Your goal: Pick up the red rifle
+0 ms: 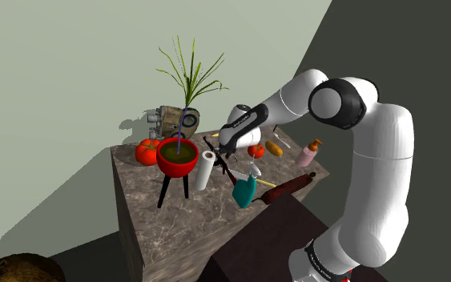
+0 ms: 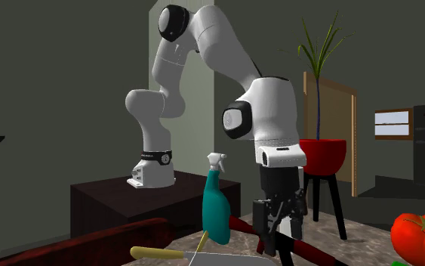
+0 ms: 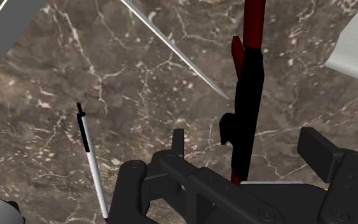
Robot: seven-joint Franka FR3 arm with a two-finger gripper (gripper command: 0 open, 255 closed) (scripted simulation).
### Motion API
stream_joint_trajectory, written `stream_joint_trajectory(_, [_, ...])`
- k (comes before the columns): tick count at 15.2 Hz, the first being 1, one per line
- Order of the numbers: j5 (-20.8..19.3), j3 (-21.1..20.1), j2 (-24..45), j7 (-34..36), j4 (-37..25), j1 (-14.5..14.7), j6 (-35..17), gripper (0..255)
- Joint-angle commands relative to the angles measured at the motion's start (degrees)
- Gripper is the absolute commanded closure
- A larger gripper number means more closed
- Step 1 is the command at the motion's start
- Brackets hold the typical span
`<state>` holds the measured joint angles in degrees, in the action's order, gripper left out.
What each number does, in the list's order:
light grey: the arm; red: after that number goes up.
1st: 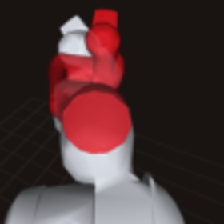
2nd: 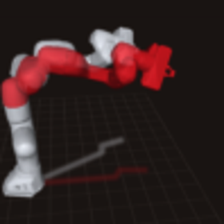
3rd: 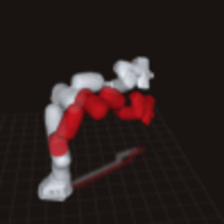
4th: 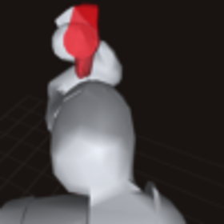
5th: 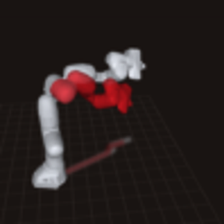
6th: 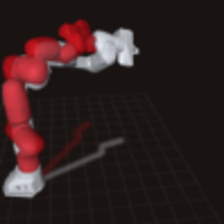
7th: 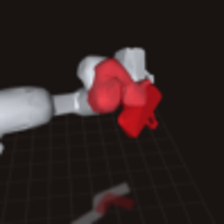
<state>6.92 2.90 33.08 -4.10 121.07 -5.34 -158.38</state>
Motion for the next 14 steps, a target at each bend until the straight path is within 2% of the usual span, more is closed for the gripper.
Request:
stream_joint_trajectory(1, [0.17, -0.21, 1.5, -0.16, -0.47, -0.18, -1.05, 0])
stream_joint_trajectory(3, [0.22, -0.27, 1.92, -0.2, -0.61, -0.22, -1.34, 0])
stream_joint_trajectory(4, [0.22, -0.27, 1.97, -0.24, -0.67, -0.27, -1.33, 255])
stream_joint_trajectory(14, [0.14, -0.17, 1.18, -0.13, -0.37, -0.14, -0.84, 255])
